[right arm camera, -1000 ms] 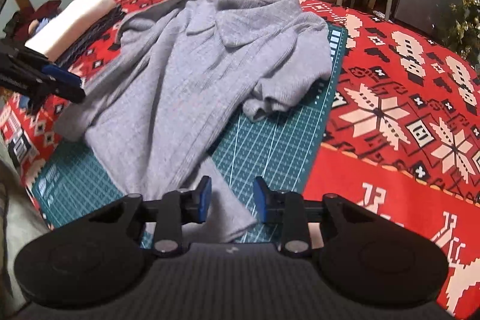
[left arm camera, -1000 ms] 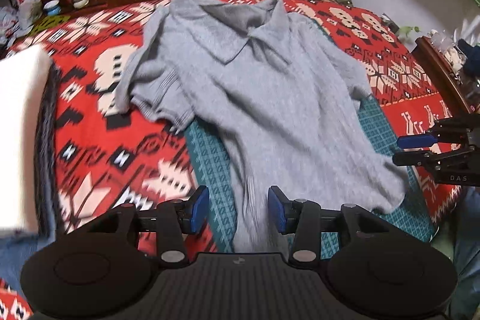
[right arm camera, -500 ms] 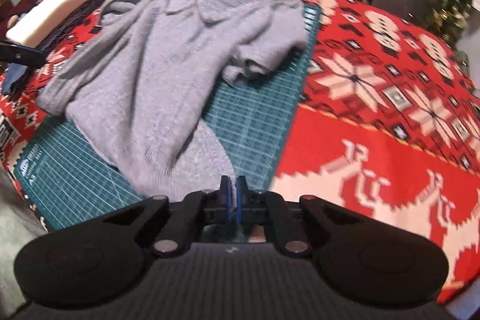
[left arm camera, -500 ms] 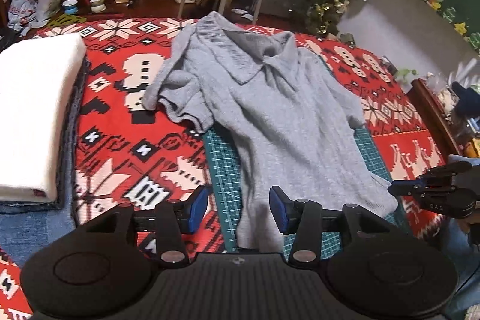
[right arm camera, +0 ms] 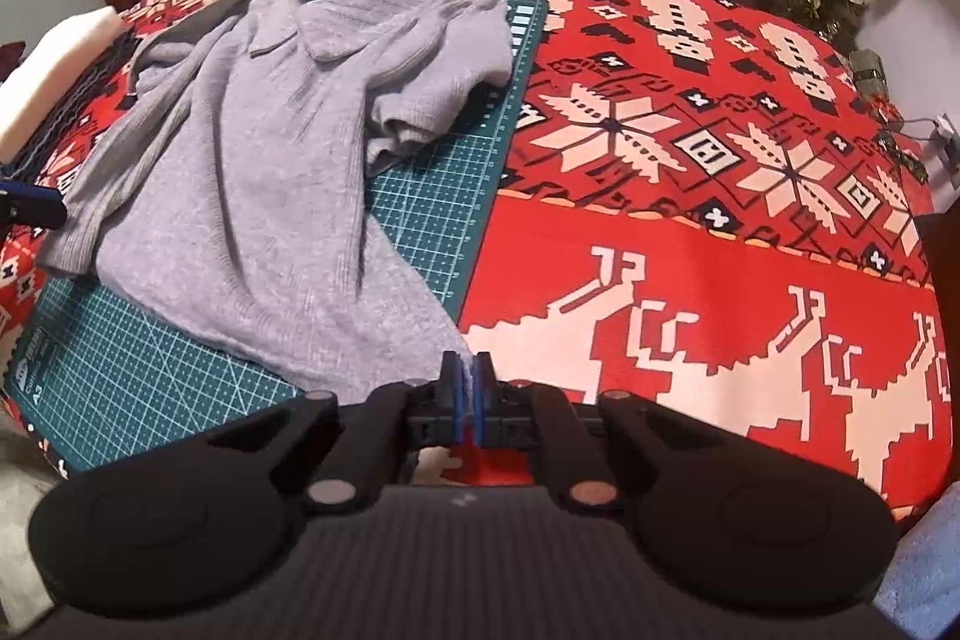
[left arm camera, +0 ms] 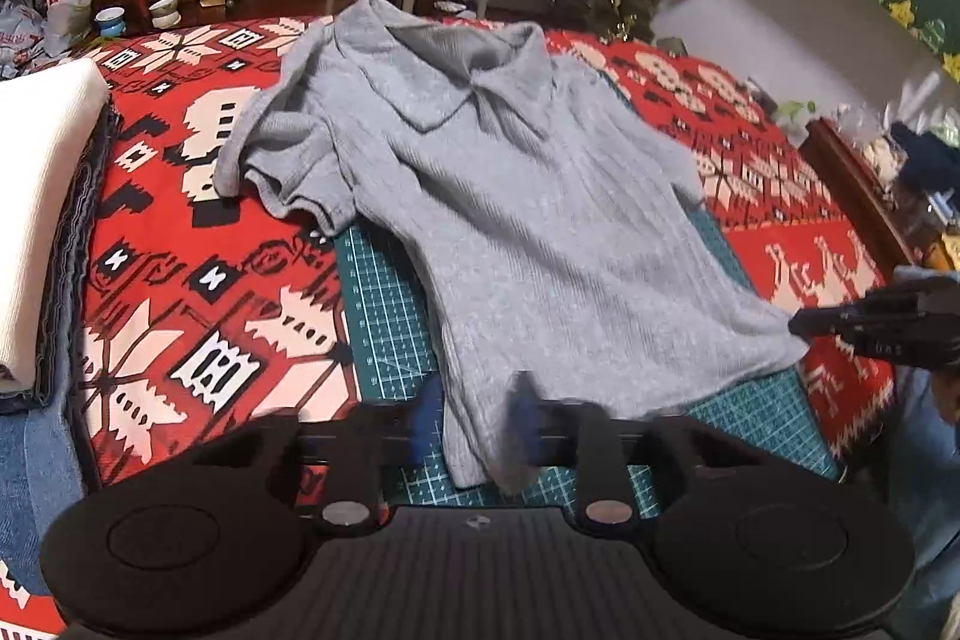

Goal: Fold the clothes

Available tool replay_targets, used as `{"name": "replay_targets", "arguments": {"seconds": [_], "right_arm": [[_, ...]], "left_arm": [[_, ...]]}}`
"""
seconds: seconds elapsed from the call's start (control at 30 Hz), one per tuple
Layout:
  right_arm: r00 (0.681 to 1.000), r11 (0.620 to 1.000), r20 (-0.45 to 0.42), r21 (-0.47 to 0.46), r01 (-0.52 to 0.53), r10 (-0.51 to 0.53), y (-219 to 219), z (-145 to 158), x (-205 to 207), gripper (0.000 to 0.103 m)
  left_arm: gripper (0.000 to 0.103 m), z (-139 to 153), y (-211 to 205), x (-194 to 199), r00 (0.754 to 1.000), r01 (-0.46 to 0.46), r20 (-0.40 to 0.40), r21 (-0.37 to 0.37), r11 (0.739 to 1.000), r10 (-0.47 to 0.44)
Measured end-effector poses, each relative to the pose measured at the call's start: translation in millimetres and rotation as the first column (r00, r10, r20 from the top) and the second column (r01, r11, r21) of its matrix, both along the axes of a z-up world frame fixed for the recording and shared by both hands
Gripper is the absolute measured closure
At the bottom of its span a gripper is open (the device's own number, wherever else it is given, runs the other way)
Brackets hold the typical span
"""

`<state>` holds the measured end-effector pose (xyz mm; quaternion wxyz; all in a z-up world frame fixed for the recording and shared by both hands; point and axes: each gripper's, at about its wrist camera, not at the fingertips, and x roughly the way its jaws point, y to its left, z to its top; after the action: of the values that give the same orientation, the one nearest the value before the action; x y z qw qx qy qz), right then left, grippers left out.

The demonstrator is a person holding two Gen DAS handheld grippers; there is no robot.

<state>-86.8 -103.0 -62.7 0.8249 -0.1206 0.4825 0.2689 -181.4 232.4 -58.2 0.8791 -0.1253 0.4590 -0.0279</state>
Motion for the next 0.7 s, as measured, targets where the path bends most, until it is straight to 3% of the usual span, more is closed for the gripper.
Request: {"name": "replay_targets", "arguments": {"seconds": [0.17,0.43,0.7], "right_arm": [[0.999,0.999,0.005,-0.004,0.037,-0.037,-11.4,4.6,0.9,0.1],[0.992,0.992,-0.029,-0.024,0.125,-0.126,-37.8,13.2,-8.1,0.1],[0.978,0.981,-0.093,0.032,0.191,-0.187,-64.1,32.2,-31.5,0.1]], "left_arm": [[0.102,0.6,13.3,-8.4,0.999,-0.04,-0.018,0.031,0.999,0.041],[0.102,0.4,39.4,-33.5,0.993,-0.109,-0.041,-0.022,0.994,0.108],[0.102,10.2,46.3,-70.2,0.988,-0.15,-0.032,-0.068,0.986,0.149]]}}
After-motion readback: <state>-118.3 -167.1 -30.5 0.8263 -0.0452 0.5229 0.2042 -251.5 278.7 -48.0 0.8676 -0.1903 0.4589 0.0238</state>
